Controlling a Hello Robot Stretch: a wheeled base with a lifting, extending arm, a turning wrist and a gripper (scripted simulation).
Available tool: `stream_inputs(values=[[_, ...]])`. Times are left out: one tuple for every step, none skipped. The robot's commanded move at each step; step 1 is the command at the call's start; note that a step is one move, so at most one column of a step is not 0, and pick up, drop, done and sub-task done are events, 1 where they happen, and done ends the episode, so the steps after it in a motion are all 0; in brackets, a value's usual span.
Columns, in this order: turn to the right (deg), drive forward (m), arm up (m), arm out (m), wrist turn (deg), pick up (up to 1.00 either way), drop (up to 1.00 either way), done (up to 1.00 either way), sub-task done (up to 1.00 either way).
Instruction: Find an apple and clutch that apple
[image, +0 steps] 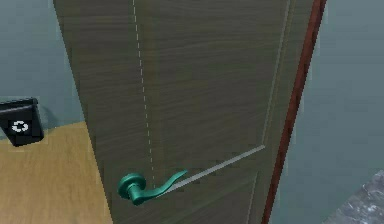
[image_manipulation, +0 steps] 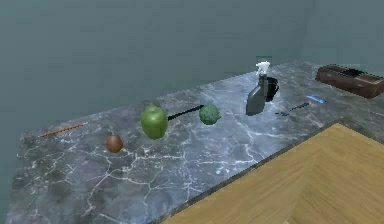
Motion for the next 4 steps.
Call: stream_inputs(values=[[0.0,0.0,0.5,0.0,0.0,0.0,0.0,0.0,0.0],[0.0,0.0,0.38,0.0,0.0,0.0,0.0,0.0,0.0],[0.0,0.0,0.0,0.32,0.0,0.0,0.0,0.0,0.0],[0.0,0.0,0.0,0.0,45.0,0.0,0.0,0.0,0.0]])
